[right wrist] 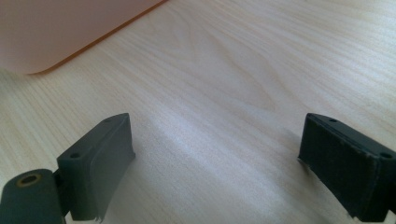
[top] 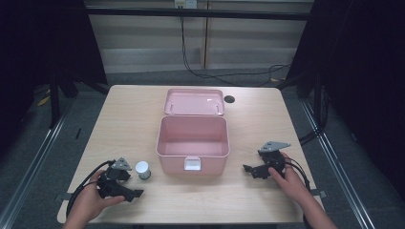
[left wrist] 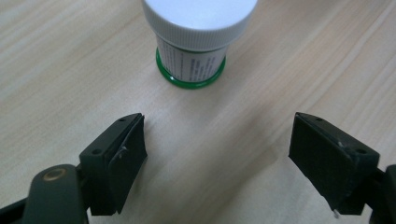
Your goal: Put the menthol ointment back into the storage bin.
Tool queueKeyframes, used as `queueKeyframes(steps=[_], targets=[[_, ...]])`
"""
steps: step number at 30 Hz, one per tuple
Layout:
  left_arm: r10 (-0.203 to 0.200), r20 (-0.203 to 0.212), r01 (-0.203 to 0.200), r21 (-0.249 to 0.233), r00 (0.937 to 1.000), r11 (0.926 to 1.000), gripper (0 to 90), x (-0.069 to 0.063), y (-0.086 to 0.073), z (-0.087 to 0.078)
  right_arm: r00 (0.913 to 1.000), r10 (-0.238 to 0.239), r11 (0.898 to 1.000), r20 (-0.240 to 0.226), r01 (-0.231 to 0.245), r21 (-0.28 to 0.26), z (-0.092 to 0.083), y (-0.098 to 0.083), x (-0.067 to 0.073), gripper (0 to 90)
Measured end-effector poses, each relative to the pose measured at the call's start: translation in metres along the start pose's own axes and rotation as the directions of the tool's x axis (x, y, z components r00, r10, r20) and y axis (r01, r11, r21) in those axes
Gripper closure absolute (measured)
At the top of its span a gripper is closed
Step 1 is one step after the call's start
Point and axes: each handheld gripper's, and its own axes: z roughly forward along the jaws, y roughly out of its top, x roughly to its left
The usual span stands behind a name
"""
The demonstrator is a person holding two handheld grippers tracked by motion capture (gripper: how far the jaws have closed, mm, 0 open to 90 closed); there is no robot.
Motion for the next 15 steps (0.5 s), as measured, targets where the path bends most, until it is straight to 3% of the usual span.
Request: queueKeyframes(steps=[6, 11, 15], targets=[[-0.006, -0.002, 0.006, 0.048, 1.0000, 0.9988, 18.6, 0.000, 0.009, -0.008, 1.0000, 0.000, 1.000, 0.000, 0.000, 0.000, 0.000, 0.000, 0.000, 9.2], [-0.012, 0.008, 0.011, 0.061, 0.9999, 0.9981, 22.8, -0.001, 0.019, -0.015, 1.0000, 0.001, 1.000, 0.000, -0.001, 0.000, 0.000, 0.000, 0.000, 9.2], [-0.013, 0.010, 0.012, 0.113, 0.9999, 0.9935, 22.8, 0.000, 0.029, -0.020, 1.0000, 0.000, 1.000, 0.000, 0.000, 0.000, 0.000, 0.000, 0.000, 9.2]])
